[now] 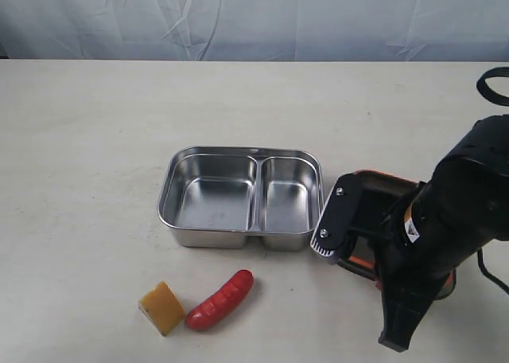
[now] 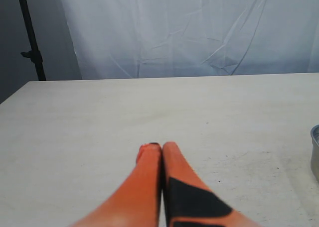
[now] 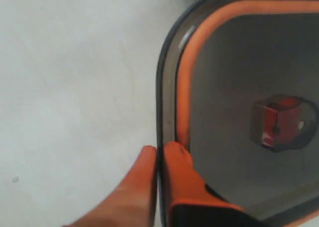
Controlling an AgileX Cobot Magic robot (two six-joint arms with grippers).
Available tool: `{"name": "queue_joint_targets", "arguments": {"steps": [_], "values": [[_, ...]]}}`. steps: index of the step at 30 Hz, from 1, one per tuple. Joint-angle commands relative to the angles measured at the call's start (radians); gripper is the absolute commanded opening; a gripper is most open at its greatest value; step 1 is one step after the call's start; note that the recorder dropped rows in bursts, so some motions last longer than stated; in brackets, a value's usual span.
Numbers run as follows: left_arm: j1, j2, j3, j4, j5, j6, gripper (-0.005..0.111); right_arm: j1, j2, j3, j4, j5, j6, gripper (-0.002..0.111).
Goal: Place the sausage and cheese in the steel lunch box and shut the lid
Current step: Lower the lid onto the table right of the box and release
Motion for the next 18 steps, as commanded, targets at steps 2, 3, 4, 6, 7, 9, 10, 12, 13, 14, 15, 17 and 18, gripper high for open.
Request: {"name": "queue_joint_targets", "arguments": {"steps": [2,3,4,6,7,9,10,12,13,14,15,17,18], "values": [[0.005,-0.004,0.005,-0.010,-0.002,0.000,0.000,0.004,0.008,0.001,0.045,-0.015,-0.017,0.038],[0.005,-0.004,0.005,-0.010,-0.002,0.000,0.000,0.004,0.008,0.001,0.048,-0.015,-0.017,0.043],[0.005,-0.004,0.005,-0.010,-0.002,0.000,0.000,0.004,0.008,0.001,0.052,-0.015,-0.017,0.047],[0.005,-0.004,0.005,-0.010,-0.002,0.000,0.000,0.004,0.006,-0.005,0.067,-0.010,-0.017,0.048],[0.005,-0.004,0.005,-0.010,-0.002,0.000,0.000,0.004,0.006,-0.011,0.073,-0.004,-0.017,0.047],[0.005,-0.004,0.005,-0.010,-0.002,0.000,0.000,0.004,0.004,-0.028,0.092,0.002,-0.017,0.047],[0.005,-0.004,0.005,-0.010,-0.002,0.000,0.000,0.004,0.004,-0.033,0.097,0.002,-0.017,0.047],[0.005,-0.004,0.005,-0.010,-0.002,0.000,0.000,0.004,0.004,-0.033,0.113,0.000,-0.017,0.048],[0.005,-0.004,0.005,-0.010,-0.002,0.000,0.000,0.004,0.004,-0.033,0.116,0.003,-0.017,0.048],[0.005,-0.004,0.005,-0.010,-0.002,0.000,0.000,0.004,0.004,-0.033,0.122,0.010,-0.017,0.049],[0.005,-0.004,0.005,-0.010,-0.002,0.000,0.000,0.004,0.004,-0.033,0.134,0.023,-0.017,0.051],[0.005,-0.004,0.005,-0.010,-0.002,0.000,0.000,0.004,0.004,-0.033,0.168,0.046,-0.017,0.054],[0.005,-0.004,0.005,-0.010,-0.002,0.000,0.000,0.004,0.004,-0.033,0.180,0.054,-0.017,0.053]]}}
